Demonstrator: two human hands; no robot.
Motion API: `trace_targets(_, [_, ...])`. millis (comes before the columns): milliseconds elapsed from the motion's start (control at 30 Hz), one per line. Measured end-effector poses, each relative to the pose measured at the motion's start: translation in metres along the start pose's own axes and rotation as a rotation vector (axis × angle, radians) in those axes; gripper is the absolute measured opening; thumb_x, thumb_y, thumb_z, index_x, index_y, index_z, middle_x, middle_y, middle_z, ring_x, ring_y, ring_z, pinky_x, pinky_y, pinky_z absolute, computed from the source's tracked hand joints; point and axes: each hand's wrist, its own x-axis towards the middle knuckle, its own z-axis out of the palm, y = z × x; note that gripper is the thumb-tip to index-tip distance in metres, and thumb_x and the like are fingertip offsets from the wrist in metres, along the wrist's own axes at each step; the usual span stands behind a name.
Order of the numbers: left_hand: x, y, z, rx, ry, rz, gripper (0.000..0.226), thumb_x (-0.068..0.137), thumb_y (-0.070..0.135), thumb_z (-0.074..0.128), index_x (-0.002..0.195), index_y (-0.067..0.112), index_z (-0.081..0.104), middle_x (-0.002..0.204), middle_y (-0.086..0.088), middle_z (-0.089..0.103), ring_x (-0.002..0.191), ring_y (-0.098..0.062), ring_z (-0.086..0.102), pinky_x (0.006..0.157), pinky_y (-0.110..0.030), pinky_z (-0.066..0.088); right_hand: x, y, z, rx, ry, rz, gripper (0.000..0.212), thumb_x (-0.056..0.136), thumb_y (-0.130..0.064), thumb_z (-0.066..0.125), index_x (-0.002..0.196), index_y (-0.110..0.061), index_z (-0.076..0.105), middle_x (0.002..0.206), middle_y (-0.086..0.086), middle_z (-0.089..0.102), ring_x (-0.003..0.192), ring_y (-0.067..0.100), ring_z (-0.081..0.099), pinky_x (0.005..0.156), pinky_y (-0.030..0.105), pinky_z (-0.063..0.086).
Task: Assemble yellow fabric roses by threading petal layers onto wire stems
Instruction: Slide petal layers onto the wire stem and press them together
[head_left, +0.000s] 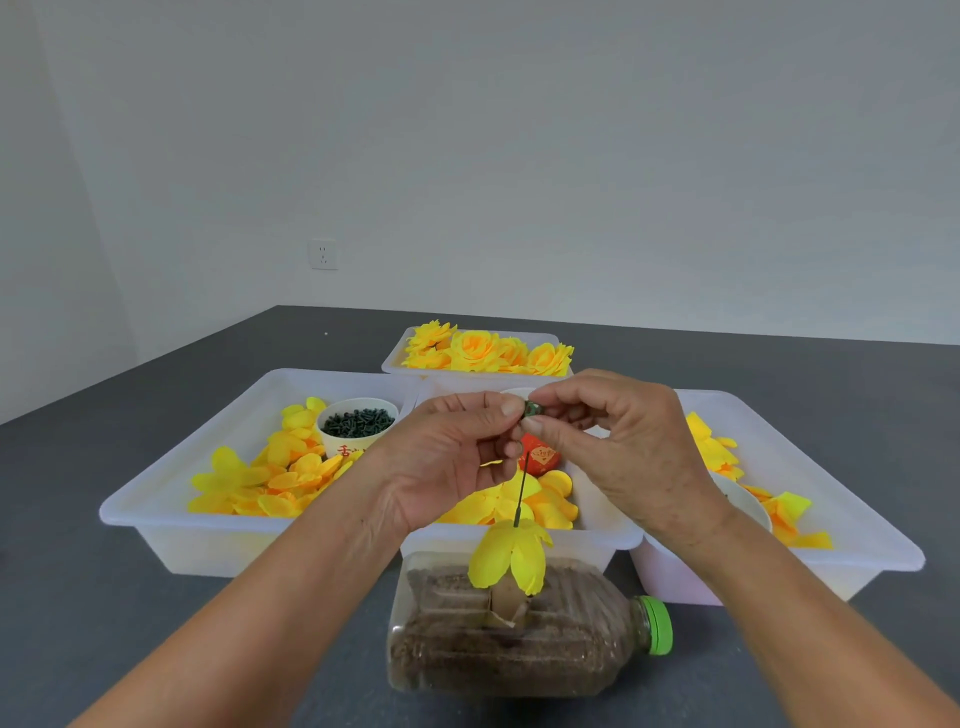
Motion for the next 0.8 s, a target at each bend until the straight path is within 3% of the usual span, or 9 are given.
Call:
trace_targets(267, [-0.006, 0.001, 0.002, -0.004, -0.014, -0.061, 0.009, 0.07, 0.017, 0.063, 0.065, 0.01, 0.066, 0.06, -0.001, 0.057, 0.053, -0.01, 0.052, 0.053, -0.02, 0.048, -0.003, -0.004, -0.001, -0.062, -0.039, -0.009, 0.02, 0.072, 0.001, 0.076, 0.089, -0.009, 0.074, 0.074, -0.009, 0.063, 0.069, 0.004, 0.061, 0.066, 0.011, 0.047])
trace_targets(367, [-0.007, 0.001, 0.003, -0.002, -0.013, -0.066, 0.009, 0.07, 0.019, 0.063, 0.07, 0.009, 0.063, 0.06, -0.001, 0.056, 0.053, -0.01, 0.052, 0.053, -0.02, 0.048, -0.003, -0.004, -0.002, -0.049, -0.063, 0.009, 0.024, 0.072, 0.001, 0.076, 0.09, -0.015, 0.073, 0.076, -0.01, 0.064, 0.07, 0.002, 0.061, 0.067, 0.011, 0.047])
trace_targets(467, [-0.008, 0.0, 0.003, 0.077, 0.044, 0.002, 0.012, 0.07, 0.021, 0.063, 0.073, 0.009, 0.065, 0.064, -0.002, 0.06, 0.053, -0.011, 0.054, 0.053, -0.02, 0.048, -0.005, -0.001, -0.004, 0.073, -0.034, 0.118, 0.027, 0.071, -0.004, 0.077, 0.082, -0.027, 0.07, 0.071, -0.01, 0.067, 0.066, -0.001, 0.061, 0.067, 0.012, 0.048])
trace_targets(633, [-0.016, -0.009, -0.001, 0.299, 0.17, 0.14, 0.026, 0.065, 0.019, 0.069, 0.086, 0.005, 0.07, 0.062, 0.002, 0.06, 0.056, -0.011, 0.051, 0.057, -0.021, 0.045, -0.013, 0.008, -0.012, 0.281, -0.005, 0.277, 0.024, 0.067, -0.004, 0.077, 0.077, -0.026, 0.071, 0.068, -0.006, 0.071, 0.066, 0.005, 0.063, 0.065, 0.015, 0.053])
trace_targets(733, [-0.021, -0.017, 0.0, 0.386, 0.162, 0.173, 0.021, 0.058, 0.017, 0.073, 0.079, 0.013, 0.072, 0.067, -0.001, 0.061, 0.066, -0.015, 0.051, 0.06, -0.022, 0.042, -0.018, 0.01, -0.011, 0.326, -0.021, 0.312, 0.019, 0.06, -0.018, 0.075, 0.078, -0.023, 0.072, 0.07, -0.002, 0.071, 0.067, 0.008, 0.064, 0.067, 0.018, 0.054])
trace_targets(800, [-0.023, -0.021, 0.001, 0.389, 0.155, 0.179, 0.02, 0.056, 0.016, 0.074, 0.076, 0.014, 0.072, 0.07, -0.006, 0.062, 0.07, -0.019, 0.051, 0.058, -0.02, 0.042, -0.02, 0.011, -0.009, 0.307, -0.036, 0.308, 0.02, 0.062, -0.016, 0.076, 0.078, -0.026, 0.072, 0.073, 0.001, 0.073, 0.068, 0.009, 0.064, 0.069, 0.019, 0.055])
